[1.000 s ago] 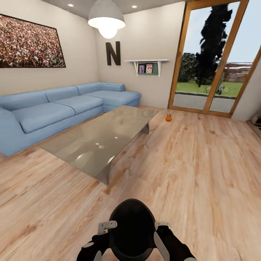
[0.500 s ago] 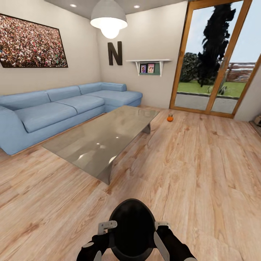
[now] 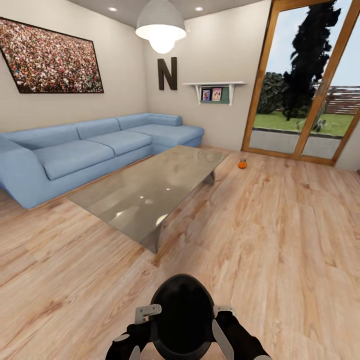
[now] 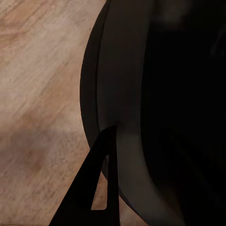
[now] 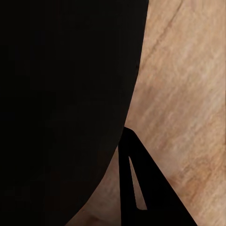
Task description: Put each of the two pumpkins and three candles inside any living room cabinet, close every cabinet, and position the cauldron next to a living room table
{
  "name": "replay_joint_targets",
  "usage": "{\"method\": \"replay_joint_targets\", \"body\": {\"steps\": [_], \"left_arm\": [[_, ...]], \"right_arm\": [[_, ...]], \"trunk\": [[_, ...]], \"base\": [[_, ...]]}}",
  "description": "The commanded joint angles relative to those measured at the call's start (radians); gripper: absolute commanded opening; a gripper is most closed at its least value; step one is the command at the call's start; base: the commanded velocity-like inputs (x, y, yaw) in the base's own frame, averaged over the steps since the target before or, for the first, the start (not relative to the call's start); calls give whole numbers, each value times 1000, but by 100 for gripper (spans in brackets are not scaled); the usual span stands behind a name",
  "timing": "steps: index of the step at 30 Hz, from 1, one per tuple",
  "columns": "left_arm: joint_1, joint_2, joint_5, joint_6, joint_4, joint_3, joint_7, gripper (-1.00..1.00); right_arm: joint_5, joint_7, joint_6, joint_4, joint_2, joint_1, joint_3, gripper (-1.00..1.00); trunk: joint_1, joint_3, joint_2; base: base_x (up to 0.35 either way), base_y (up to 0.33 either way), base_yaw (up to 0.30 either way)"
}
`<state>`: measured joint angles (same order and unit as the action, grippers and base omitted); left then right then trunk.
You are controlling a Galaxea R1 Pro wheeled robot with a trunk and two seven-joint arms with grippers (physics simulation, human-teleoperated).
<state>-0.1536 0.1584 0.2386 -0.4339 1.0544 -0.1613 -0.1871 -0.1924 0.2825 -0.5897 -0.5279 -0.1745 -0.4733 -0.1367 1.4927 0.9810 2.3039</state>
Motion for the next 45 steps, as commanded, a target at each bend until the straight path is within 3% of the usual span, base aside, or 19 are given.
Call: {"method": "replay_joint_targets", "body": {"steps": [1, 45], "left_arm": [[0, 0, -18, -3, -1, 2, -5, -100], [0, -2, -18, -5, 0, 2, -5, -100]], "right_arm": [[4, 0, 1, -78, 0, -1, 2, -100], [4, 0, 1, -78, 0, -1, 2, -100]], "trunk": [[0, 0, 0], [0, 0, 0]], "base": [[0, 0, 285], [0, 0, 291]]}}
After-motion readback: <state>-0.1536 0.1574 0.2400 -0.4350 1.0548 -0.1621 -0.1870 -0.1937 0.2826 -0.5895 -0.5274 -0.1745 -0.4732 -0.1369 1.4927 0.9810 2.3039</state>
